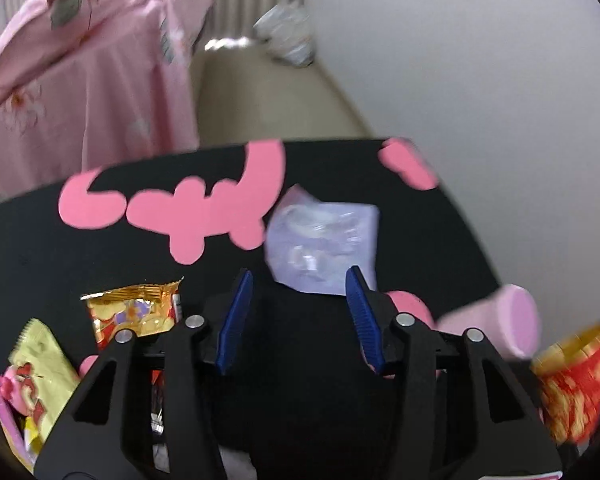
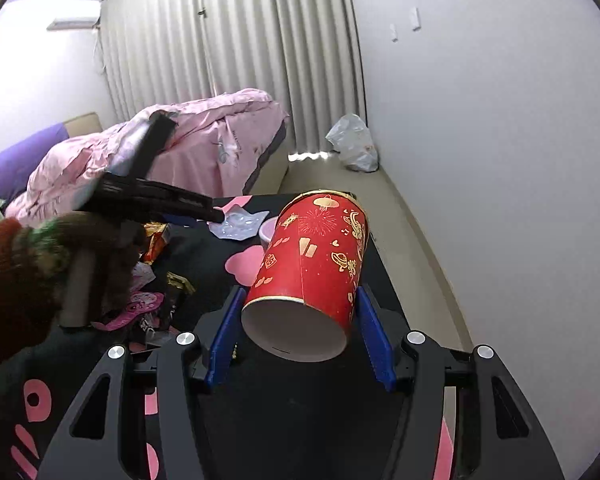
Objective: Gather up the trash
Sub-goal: 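Grasp the red paper cup with the right tool while the left tool grasps the clear wrapper, then carry the red cup and clear wrapper over the yellow trash bag with both tools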
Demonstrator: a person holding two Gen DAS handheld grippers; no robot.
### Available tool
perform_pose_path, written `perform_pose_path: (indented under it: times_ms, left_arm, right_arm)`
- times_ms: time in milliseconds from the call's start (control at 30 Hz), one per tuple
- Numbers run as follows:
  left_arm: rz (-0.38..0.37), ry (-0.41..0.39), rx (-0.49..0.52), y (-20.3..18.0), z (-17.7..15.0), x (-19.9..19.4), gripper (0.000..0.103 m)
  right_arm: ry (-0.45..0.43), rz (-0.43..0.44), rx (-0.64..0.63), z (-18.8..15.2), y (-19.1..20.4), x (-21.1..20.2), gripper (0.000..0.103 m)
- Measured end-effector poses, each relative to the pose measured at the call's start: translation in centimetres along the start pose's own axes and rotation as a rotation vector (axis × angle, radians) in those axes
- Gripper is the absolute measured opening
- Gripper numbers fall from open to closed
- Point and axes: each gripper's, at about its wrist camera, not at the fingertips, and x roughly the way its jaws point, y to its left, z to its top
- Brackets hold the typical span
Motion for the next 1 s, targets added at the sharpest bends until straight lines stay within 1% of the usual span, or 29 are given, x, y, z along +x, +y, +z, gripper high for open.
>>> perform_pose_path:
  times_ms: [67, 100, 133, 167, 200, 267, 400, 500, 567, 733, 800, 933, 1000]
  left_arm:
    - [0.013, 0.04, -0.03, 0.3, 0.1, 1.3, 0.039]
    - [0.029, 0.02, -0.026, 0.2, 0.2, 1.3, 0.032]
    - [0.027, 0.029, -0.022, 0.1, 0.3, 1.6, 0.025]
    - [0.023, 0.038, -0.015, 0.0, 0.3, 1.8, 0.015]
    - [0.02, 0.031, -0.005, -0.1, 0.3, 1.8, 0.001]
    - [-0.013, 0.031, -0.003, 0.0, 0.1, 1.8, 0.001]
    - [-0.036, -0.034, 0.018, 0.1, -1.0, -1.2, 0.001]
    - [-0.056, -0.093, 0.048, 0.5, -2.7, -5.1, 0.001]
    - [-0.066, -0.116, 0.058, 0.8, -3.6, -7.2, 0.001]
    - [-0.11, -0.177, 0.046, 2.6, -6.7, -13.2, 0.001]
    - [-0.106, -0.208, 0.044, 3.4, -7.9, -15.4, 0.001]
    - [-0.07, -0.287, 0.045, 5.1, -10.2, -19.2, 0.001]
    - [-0.064, -0.307, 0.018, 6.3, -11.6, -21.1, 0.001]
  right_arm:
    - [0.003, 0.008, 0.023, -0.3, -0.4, 0.2, 0.053]
    - [0.005, 0.009, 0.026, -0.5, -0.4, 0.2, 0.053]
    - [0.008, 0.009, 0.026, -0.6, -0.3, 0.3, 0.053]
    - [0.011, 0.006, 0.022, -0.8, -0.2, 0.5, 0.053]
    - [0.015, 0.005, 0.017, -0.9, 0.0, 0.6, 0.053]
    - [0.019, 0.009, 0.01, -1.1, 0.5, 0.7, 0.053]
    - [0.006, 0.011, -0.015, -1.2, 1.3, 0.1, 0.053]
    - [-0.004, 0.02, -0.023, -1.0, 1.6, -0.4, 0.053]
    - [-0.011, 0.025, -0.032, -0.8, 2.0, -0.7, 0.053]
    - [-0.034, 0.045, -0.067, 0.0, 3.7, -1.8, 0.053]
    - [-0.044, 0.063, -0.083, 0.5, 4.8, -2.3, 0.053]
    - [-0.066, 0.085, -0.131, 1.6, 7.3, -3.4, 0.053]
    - [-0.074, 0.101, -0.159, 2.0, 8.8, -4.1, 0.053]
